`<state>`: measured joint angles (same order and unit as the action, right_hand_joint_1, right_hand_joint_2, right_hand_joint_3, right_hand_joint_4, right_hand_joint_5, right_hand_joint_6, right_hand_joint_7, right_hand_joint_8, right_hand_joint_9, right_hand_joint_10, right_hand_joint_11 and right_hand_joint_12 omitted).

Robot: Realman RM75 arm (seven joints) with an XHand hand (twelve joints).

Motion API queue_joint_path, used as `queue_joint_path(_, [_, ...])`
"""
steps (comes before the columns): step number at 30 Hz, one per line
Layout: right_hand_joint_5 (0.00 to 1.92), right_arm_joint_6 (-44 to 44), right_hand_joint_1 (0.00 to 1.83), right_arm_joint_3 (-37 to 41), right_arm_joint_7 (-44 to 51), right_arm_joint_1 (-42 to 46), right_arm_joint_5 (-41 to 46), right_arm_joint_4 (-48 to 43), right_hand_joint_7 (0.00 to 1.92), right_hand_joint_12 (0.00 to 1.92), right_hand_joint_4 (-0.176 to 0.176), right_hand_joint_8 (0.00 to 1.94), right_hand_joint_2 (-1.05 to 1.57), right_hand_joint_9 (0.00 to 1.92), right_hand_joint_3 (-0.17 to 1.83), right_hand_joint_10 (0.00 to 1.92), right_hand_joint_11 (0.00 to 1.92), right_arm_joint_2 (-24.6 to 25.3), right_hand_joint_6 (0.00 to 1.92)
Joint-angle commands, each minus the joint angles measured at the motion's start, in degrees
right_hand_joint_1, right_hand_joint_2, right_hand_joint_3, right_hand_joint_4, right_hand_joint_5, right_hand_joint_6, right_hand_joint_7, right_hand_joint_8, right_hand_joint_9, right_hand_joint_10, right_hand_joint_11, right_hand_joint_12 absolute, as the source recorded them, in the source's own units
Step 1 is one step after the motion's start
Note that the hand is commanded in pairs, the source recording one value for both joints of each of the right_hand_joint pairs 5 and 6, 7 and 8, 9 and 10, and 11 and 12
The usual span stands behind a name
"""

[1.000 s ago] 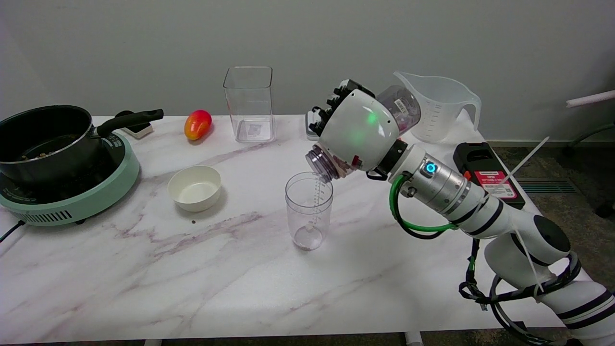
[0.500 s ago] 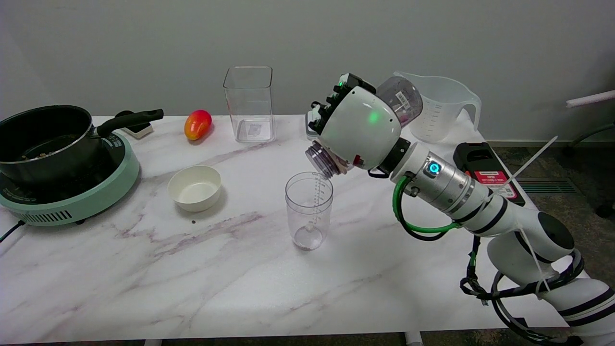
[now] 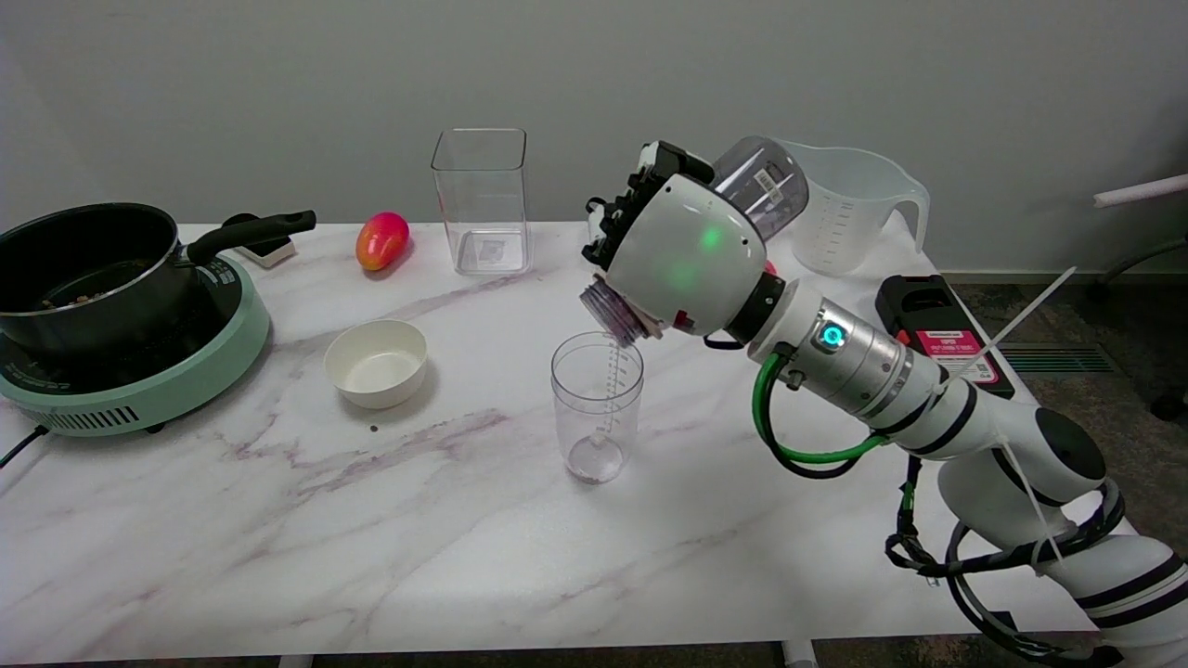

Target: Pour the contents of the bottle into the measuring cup.

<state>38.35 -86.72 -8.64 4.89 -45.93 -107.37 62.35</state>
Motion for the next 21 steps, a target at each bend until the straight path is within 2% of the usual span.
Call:
queue_joint_path(1, [1.92,3.0,1.2,-2.2,1.7,-4.2,-2.4,0.1,1.88,1.38,0.0,1.88,1.57,1.6,0.25,1.6,1.38,-0.9,1.92])
queue_joint_path(21, [1.92,2.2,1.19,-1.5,-1.0,-4.2,-1.4,0.5,1.88,1.37,0.0,1.88,1.57,1.59,0.26,1.59,1.37,-1.1,1.92])
